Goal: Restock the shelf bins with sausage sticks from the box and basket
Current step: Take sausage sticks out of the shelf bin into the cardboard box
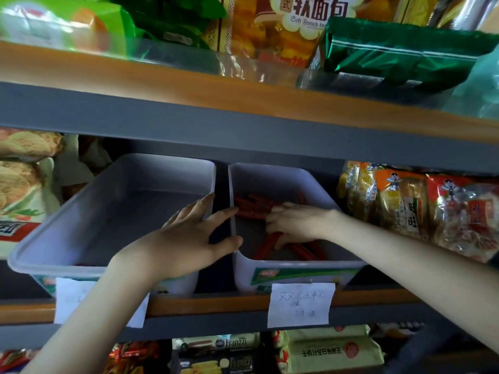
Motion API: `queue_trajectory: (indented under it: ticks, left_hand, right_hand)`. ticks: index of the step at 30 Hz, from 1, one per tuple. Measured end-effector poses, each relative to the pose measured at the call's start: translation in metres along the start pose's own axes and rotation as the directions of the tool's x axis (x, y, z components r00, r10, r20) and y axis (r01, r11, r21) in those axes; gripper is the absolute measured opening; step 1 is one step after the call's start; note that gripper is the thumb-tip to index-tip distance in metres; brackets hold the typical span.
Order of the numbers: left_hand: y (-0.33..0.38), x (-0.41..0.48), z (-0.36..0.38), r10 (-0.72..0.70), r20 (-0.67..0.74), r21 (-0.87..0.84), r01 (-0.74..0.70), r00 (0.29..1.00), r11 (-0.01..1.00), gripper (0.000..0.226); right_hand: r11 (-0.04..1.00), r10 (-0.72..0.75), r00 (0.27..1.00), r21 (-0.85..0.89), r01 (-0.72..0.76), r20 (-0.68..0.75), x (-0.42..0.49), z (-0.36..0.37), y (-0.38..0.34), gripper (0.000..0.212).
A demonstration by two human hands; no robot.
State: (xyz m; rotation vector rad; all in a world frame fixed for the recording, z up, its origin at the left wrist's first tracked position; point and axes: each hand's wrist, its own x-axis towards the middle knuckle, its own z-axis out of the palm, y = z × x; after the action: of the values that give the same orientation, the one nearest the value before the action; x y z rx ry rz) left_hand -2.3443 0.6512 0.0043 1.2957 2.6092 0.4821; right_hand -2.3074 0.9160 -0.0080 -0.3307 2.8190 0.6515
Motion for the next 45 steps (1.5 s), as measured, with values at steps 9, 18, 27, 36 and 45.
queue_trajectory:
  ticks: [9, 18, 27, 36, 45]
  left_hand:
    - [0.0, 0.001, 0.001, -0.002, -0.001, 0.006, 0.002, 1.0, 1.0, 0.062]
    - [-0.001, 0.003, 0.003, 0.004, -0.009, 0.0, -0.004, 1.0, 1.0, 0.064]
    - [-0.005, 0.004, 0.005, 0.035, -0.031, -0.021, -0.036, 0.999, 0.999, 0.066]
    - [-0.01, 0.011, 0.009, 0.077, -0.05, -0.036, -0.078, 0.996, 0.996, 0.067]
    - [-0.002, -0.004, 0.003, 0.248, -0.485, 0.226, -0.153, 0.839, 0.962, 0.071]
  right_hand:
    - [0.893, 0.408, 0.911, 0.183, -0.411, 0.056, -0.03, -0.016, 0.007, 0.023]
    - [0.809, 0.373, 0.887, 0.372, -0.455, 0.273, 0.011, -0.01, -0.005, 0.107]
    - [0.673, 0.422, 0.831, 0.489, -0.555, 0.363, 0.027, -0.016, -0.021, 0.091]
    - [0.688, 0.618, 0.773, 0.379, -0.619, 0.14, 0.025, -0.015, -0.034, 0.033]
    - [0.841, 0.54, 0.618, 0.335, -0.425, -0.572, -0.054, -0.065, -0.06, 0.038]
